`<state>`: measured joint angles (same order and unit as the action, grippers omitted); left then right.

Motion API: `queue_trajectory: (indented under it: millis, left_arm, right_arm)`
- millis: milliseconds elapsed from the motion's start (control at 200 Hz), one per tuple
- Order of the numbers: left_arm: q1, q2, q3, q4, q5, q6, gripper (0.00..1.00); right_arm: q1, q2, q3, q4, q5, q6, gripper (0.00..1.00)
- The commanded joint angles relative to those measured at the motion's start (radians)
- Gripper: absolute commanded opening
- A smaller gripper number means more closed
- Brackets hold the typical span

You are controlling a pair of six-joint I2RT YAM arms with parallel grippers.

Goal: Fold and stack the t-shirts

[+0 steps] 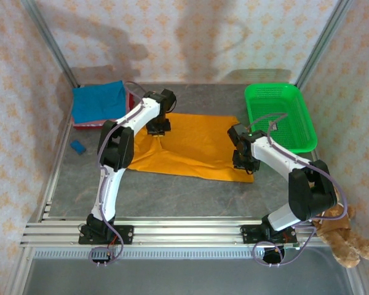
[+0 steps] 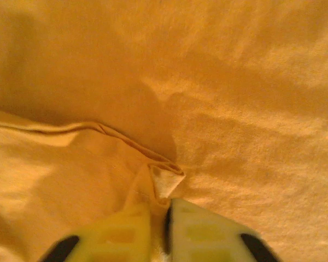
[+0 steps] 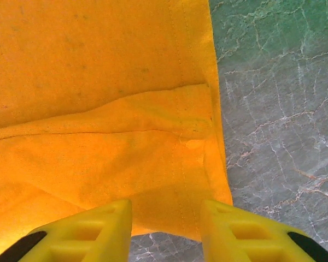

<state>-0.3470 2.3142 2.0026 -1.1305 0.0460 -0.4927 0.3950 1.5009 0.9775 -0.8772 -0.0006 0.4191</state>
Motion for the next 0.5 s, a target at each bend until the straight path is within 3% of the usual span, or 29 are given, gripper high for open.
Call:
queue_trajectory:
  millis: [0, 160, 496]
  left_arm:
    - [0.003, -0.022, 0.04, -0.048, 0.001, 0.017, 0.34]
    - [0.028, -0.156, -0.039, -0.069, -0.029, 0.037, 0.46]
    - [0.204, -0.48, -0.603, 0.09, 0.061, 0.059, 0.51]
  right_arm:
    - [0.008, -0.047, 0.021, -0.023, 0.006, 0.016, 0.38]
    - [0.032, -0.092, 0.011, -0.005, -0.078, 0.059, 0.4]
    - [0.137, 0.052, 0.015, 0.112, -0.178, 0.13, 0.42]
